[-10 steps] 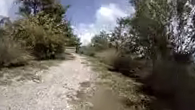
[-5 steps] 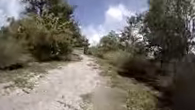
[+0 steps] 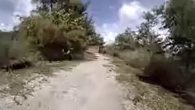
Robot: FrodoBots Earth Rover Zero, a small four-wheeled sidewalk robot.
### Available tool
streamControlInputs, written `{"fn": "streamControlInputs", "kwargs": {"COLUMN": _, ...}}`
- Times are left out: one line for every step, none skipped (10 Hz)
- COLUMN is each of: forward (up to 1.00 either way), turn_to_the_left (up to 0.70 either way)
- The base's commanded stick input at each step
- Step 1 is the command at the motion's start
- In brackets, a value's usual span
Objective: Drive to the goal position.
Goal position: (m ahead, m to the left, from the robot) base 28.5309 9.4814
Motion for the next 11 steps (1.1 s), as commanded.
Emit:
{"fn": "streamControlInputs", "kwargs": {"forward": 0.84, "turn_to_the_left": 0.00}}
{"fn": "streamControlInputs", "kwargs": {"forward": 0.84, "turn_to_the_left": 0.00}}
{"fn": "streamControlInputs", "kwargs": {"forward": 0.84, "turn_to_the_left": 0.00}}
{"fn": "streamControlInputs", "kwargs": {"forward": 0.84, "turn_to_the_left": 0.00}}
{"fn": "streamControlInputs", "kwargs": {"forward": 0.84, "turn_to_the_left": 0.00}}
{"fn": "streamControlInputs", "kwargs": {"forward": 0.84, "turn_to_the_left": 0.00}}
{"fn": "streamControlInputs", "kwargs": {"forward": 0.84, "turn_to_the_left": 0.00}}
{"fn": "streamControlInputs", "kwargs": {"forward": 0.84, "turn_to_the_left": 0.00}}
{"fn": "streamControlInputs", "kwargs": {"forward": 0.85, "turn_to_the_left": 0.00}}
{"fn": "streamControlInputs", "kwargs": {"forward": 0.85, "turn_to_the_left": 0.00}}
{"fn": "streamControlInputs", "kwargs": {"forward": 0.84, "turn_to_the_left": 0.00}}
